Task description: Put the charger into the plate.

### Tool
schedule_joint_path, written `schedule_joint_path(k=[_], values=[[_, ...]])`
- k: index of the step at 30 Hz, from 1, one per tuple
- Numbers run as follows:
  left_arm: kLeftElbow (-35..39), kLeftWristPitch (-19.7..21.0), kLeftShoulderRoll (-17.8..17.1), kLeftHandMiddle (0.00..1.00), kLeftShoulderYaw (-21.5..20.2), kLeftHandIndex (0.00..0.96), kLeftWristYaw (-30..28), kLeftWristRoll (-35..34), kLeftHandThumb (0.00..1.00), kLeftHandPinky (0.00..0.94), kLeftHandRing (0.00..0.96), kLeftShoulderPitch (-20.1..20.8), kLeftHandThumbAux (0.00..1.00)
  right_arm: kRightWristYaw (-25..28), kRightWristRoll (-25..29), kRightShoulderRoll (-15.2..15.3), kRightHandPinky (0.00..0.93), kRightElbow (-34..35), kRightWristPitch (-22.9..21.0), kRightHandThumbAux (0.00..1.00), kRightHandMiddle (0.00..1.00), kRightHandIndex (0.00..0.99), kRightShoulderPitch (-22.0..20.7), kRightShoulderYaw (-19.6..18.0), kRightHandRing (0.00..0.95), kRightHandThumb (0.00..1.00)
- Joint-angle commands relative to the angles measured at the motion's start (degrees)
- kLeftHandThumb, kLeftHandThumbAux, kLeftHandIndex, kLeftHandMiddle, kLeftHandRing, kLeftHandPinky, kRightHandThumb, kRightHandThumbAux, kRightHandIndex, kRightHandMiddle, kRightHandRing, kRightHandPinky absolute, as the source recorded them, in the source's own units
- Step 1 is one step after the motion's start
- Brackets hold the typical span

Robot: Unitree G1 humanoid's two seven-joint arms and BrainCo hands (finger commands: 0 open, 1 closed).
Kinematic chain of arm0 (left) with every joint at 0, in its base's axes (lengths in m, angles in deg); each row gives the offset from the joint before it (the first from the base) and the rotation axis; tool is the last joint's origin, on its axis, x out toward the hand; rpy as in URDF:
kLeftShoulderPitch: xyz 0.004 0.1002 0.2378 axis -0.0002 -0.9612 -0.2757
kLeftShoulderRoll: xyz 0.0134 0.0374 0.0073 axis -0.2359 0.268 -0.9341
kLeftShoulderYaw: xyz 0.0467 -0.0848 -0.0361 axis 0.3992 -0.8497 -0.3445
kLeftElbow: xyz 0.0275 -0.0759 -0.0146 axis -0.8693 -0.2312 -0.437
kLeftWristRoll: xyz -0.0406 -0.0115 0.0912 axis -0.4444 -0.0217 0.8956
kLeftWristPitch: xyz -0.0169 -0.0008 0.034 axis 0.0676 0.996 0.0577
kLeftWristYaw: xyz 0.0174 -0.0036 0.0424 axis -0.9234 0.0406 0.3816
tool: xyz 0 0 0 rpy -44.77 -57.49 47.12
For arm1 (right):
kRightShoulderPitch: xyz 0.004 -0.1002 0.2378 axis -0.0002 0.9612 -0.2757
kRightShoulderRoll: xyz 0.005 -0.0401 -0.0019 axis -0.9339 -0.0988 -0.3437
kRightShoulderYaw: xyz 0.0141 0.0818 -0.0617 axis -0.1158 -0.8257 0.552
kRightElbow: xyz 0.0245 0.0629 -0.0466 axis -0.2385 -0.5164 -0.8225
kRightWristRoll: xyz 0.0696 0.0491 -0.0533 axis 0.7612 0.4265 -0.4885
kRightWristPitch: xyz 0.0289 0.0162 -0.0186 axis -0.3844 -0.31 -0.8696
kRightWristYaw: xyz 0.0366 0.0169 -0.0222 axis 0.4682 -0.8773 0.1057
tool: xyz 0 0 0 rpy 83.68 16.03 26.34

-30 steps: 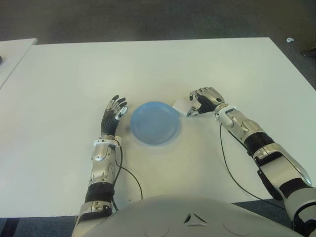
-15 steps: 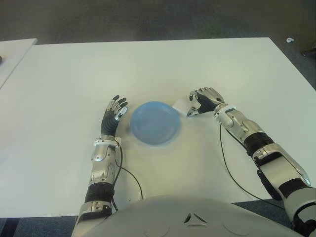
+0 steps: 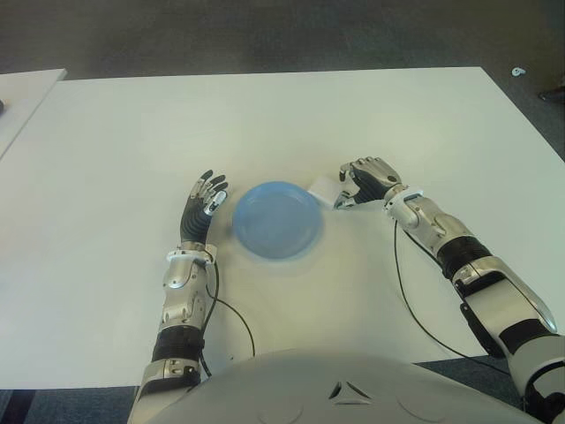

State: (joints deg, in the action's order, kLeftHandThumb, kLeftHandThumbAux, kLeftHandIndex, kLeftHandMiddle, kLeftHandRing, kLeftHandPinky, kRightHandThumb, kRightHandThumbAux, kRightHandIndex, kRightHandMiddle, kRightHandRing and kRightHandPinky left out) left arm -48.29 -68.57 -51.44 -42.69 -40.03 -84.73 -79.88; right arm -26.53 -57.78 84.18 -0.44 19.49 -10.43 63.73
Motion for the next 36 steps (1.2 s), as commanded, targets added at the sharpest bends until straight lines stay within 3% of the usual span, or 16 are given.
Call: schedule_joint_path(k=[1,8,13,14,15,16,20,25,36], values=[[-1.5,0.5,-0.2,0.205,-0.4,0.119,-1.0,-0.7,0.0,0.189,0.199,-0.5,0.541,1.5,-0.8,0.2,0.853,-1.0,-0.2,0.709,0.862,0.44,0.7,0.5,0.858,0.745],[-1.5,0.9,-0.2,0.198,-0.7,0.115,-1.8,-1.0,0.0,0.189,0.194,-0.4,0.538,2.2,-1.4,0.9,0.821,-0.8,0.5,0.709,0.858,0.44,0.0,0.9,0.858,0.744],[-1.4,1.1,-0.1,0.198,-0.9,0.114,-2.1,-1.3,0.0,0.195,0.195,-0.4,0.538,3.9,-3.5,2.3,0.592,-0.3,1.6,0.703,0.705,0.429,-1.0,2.6,0.692,0.713],[-1.3,1.1,-0.1,0.198,-0.9,0.114,-2.2,-1.3,0.0,0.195,0.196,-0.5,0.539,6.8,-3.9,3.5,0.505,2.2,1.2,0.626,0.603,0.375,-0.9,2.9,0.582,0.667],[-1.3,1.1,-0.1,0.2,-0.9,0.115,-2.2,-1.4,0.0,0.197,0.197,-0.5,0.54,8.8,-4.1,4.4,0.324,4.0,1.0,0.488,0.403,0.255,-0.7,3.1,0.372,0.59],[-1.3,1.1,-0.1,0.201,-0.9,0.115,-2.2,-1.4,0.0,0.198,0.198,-0.5,0.54,10.3,-4.3,4.9,0.207,5.4,0.8,0.4,0.274,0.178,-0.5,3.0,0.238,0.54],[-0.9,1.2,-0.1,0.206,-1.0,0.117,-2.5,-1.7,0.0,0.204,0.204,-0.7,0.54,15.9,-5.5,5.9,0.043,8.3,-1.4,0.182,0.059,0.039,0.1,3.6,0.049,0.471],[-0.6,1.3,0.0,0.212,-1.0,0.12,-2.5,-1.8,0.0,0.21,0.21,-0.8,0.539,20.5,-6.2,6.7,0.007,12.6,-4.4,0.102,0.009,0.006,1.3,3.1,0.008,0.437],[-1.5,0.9,-0.7,0.2,-1.3,0.112,-4.0,-2.4,0.0,0.2,0.199,-0.1,0.534,27.0,-6.6,7.1,0.0,25.4,-14.8,0.08,0.0,0.0,6.2,-0.2,0.0,0.395]])
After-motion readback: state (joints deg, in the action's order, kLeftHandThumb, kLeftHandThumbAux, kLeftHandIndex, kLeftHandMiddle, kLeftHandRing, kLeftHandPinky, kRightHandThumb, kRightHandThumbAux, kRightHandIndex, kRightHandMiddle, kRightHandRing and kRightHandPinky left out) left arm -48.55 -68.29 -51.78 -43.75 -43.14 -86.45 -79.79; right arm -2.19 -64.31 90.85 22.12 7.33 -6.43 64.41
